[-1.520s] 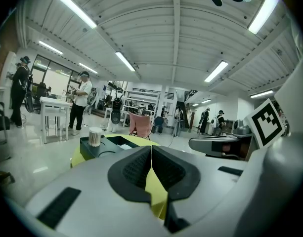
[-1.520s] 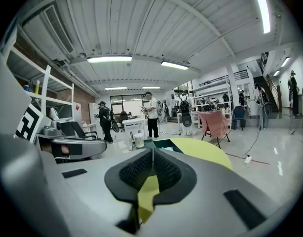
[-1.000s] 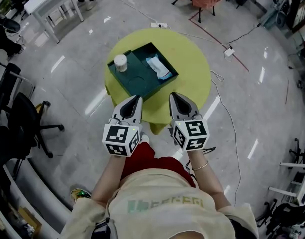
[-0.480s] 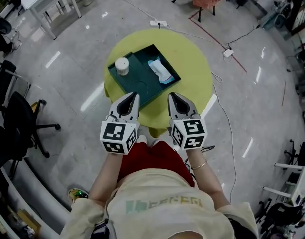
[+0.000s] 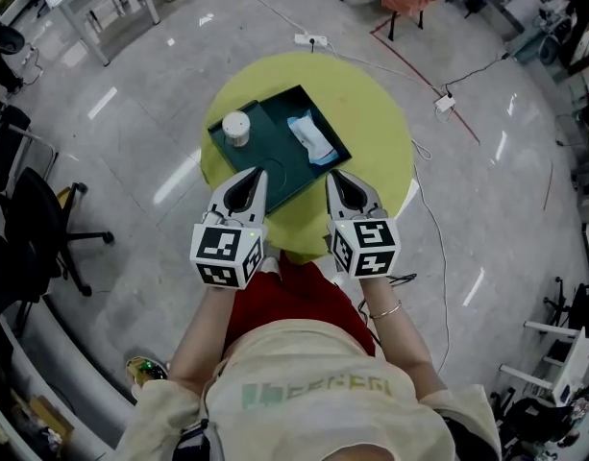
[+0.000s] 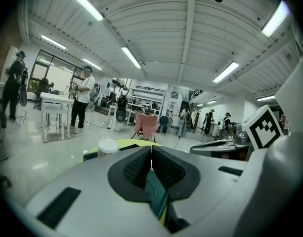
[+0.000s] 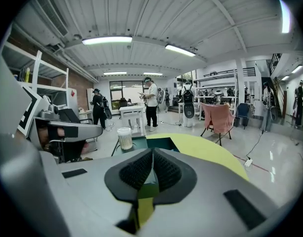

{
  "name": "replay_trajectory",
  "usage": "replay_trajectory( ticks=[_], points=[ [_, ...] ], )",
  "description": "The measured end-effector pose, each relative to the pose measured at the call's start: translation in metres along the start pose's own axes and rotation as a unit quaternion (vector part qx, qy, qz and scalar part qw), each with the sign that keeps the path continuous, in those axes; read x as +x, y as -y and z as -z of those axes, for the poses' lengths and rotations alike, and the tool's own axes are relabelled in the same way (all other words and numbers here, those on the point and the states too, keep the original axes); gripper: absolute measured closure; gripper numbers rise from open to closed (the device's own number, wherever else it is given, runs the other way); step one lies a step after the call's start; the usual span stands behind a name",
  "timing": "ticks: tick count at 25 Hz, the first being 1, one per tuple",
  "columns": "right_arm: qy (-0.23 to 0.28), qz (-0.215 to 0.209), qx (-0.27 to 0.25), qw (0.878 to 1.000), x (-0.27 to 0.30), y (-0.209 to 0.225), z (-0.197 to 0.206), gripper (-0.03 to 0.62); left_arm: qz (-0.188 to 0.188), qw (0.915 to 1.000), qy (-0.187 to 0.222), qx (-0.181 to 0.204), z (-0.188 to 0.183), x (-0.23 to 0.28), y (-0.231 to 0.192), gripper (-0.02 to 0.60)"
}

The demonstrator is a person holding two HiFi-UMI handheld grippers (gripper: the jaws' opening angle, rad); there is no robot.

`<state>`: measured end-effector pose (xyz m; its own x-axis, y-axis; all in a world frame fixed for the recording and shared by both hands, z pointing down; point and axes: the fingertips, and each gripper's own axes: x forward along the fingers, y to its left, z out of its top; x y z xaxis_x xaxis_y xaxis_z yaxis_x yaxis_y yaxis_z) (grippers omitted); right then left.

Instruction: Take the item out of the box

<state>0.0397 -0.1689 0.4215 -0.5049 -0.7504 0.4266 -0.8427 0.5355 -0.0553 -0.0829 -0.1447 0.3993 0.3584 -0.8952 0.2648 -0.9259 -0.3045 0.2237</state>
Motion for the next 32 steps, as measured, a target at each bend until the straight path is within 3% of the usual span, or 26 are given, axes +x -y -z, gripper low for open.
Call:
replay_trajectory(
  ticks=[20,32],
  points=[
    [-0.061,-0.063,-0.065,0.994,0.088,0.026,-0.014,0.556,-0.029,0.9991,-0.017,-0.027,-0.001,0.066,-0.025,0.557],
    [-0.11,-0.076,-0.102,0.986,0.13,0.038,0.004,0.556,-0.053,0.997,-0.032,-0.047,0.009,0.088,-0.038,0.557]
  ],
)
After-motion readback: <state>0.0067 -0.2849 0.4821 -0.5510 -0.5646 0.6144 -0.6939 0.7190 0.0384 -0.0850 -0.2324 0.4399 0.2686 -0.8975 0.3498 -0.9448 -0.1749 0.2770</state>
